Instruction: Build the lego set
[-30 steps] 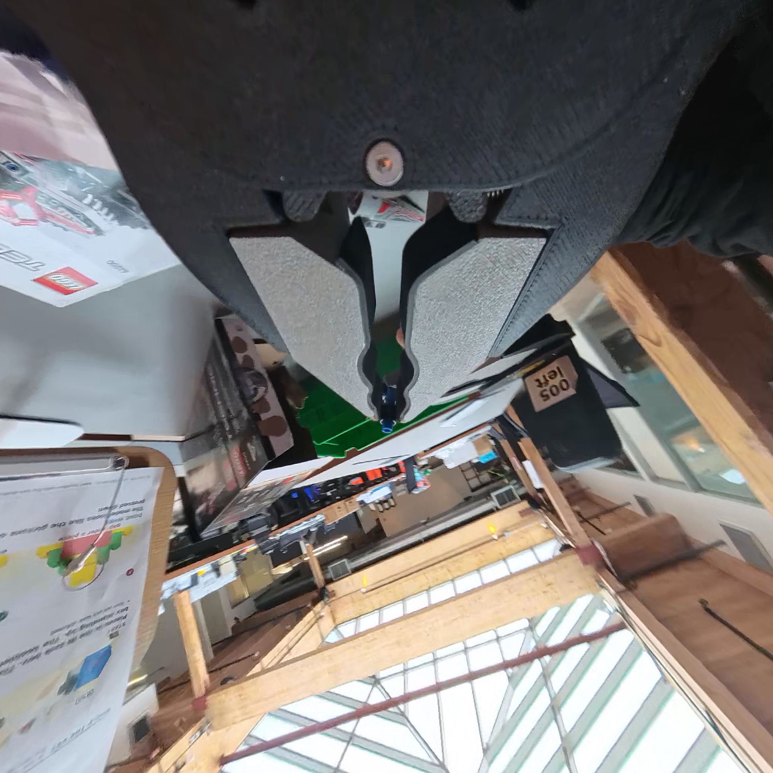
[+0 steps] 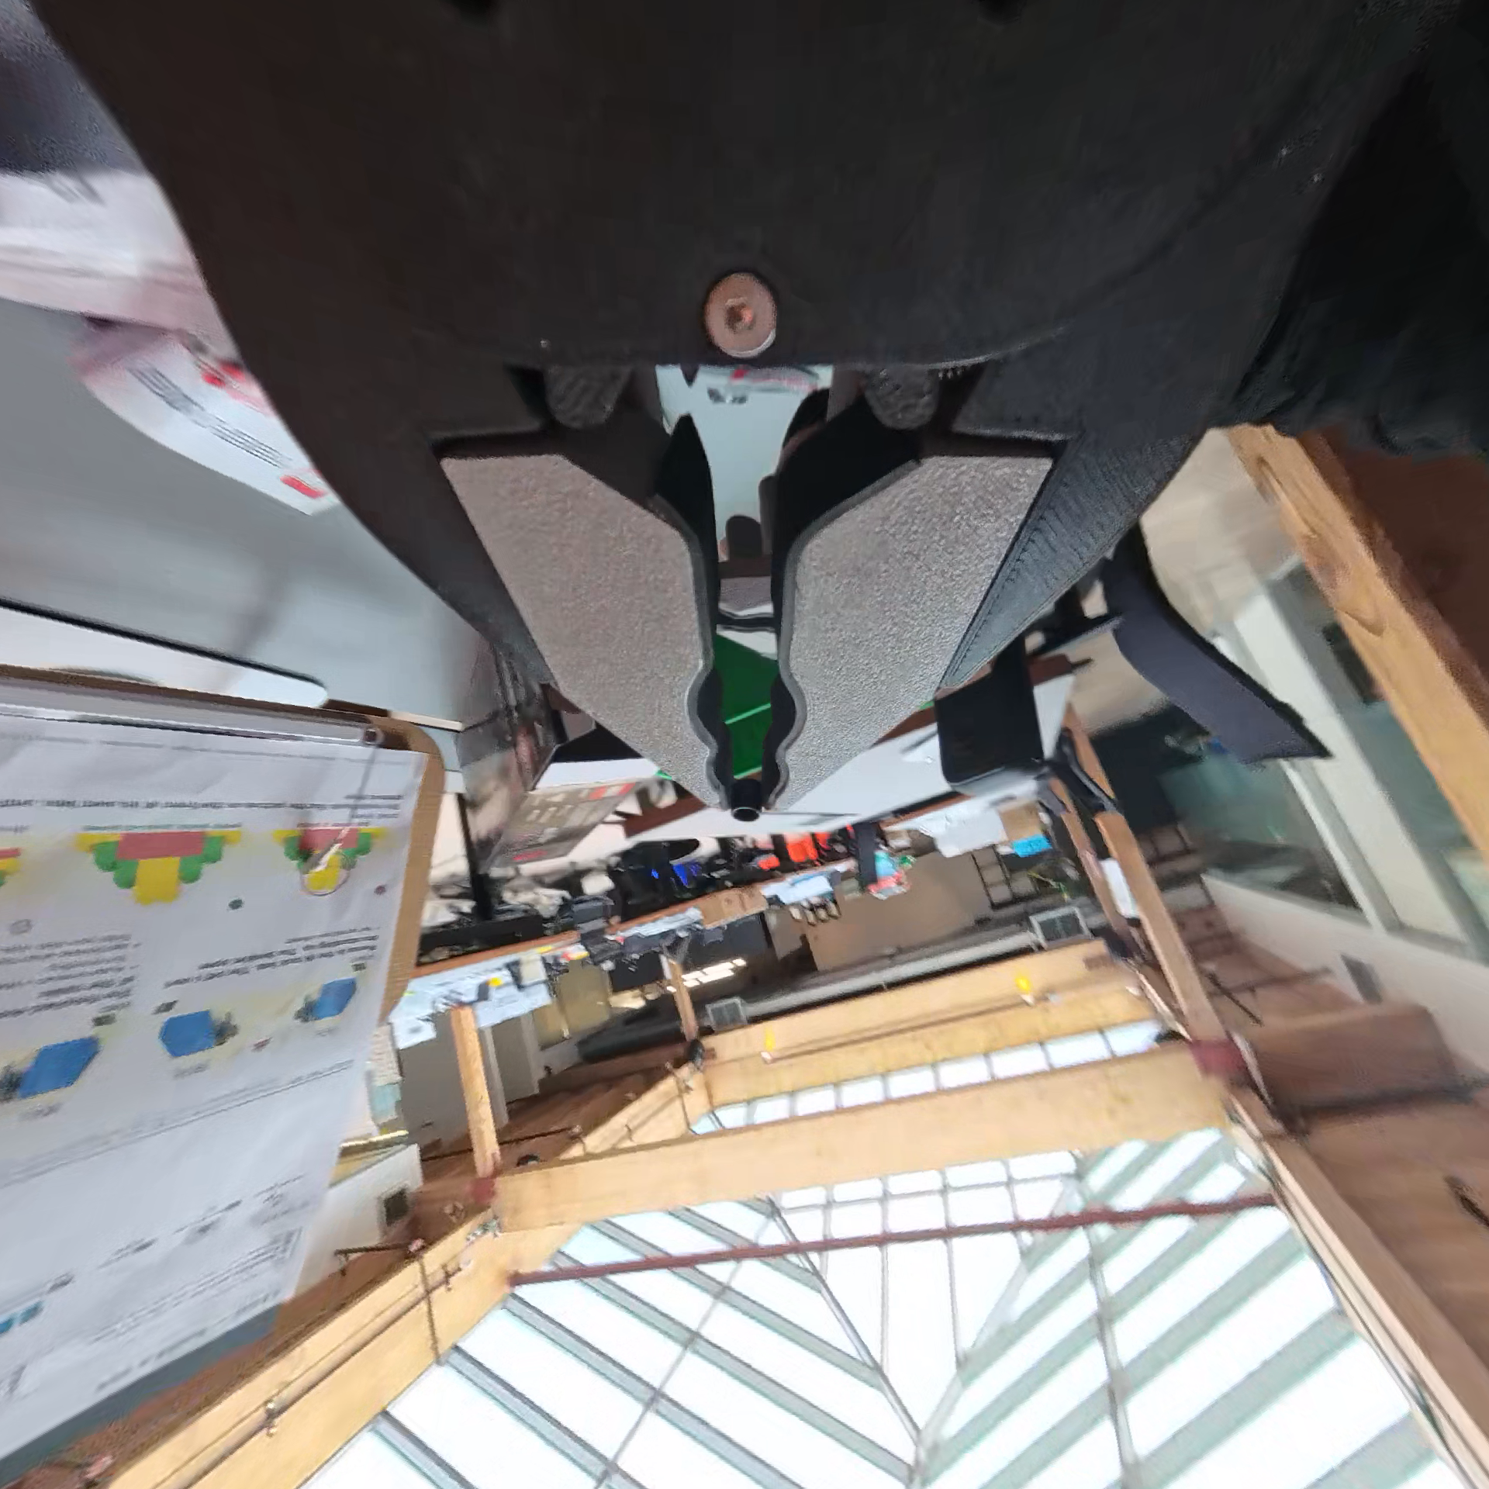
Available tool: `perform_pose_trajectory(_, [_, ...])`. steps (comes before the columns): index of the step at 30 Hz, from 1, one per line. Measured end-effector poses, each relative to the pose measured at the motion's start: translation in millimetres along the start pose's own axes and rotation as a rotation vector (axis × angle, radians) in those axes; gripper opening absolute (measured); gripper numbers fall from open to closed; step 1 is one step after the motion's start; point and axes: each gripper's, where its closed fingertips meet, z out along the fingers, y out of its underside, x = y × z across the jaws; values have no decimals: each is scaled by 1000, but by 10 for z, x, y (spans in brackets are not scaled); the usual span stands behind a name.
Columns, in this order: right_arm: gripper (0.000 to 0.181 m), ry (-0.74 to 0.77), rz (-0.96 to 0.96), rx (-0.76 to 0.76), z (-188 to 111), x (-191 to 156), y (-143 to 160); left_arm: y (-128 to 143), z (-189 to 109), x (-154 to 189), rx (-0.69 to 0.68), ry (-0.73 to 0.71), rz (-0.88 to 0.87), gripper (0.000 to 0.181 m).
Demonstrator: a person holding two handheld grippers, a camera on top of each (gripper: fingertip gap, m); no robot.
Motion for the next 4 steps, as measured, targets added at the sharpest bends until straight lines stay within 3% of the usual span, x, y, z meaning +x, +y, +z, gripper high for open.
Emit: perform_pose_trajectory(4, [2,127,-75,-133,-435,18,-339,-5,17,93,3,28,16,1])
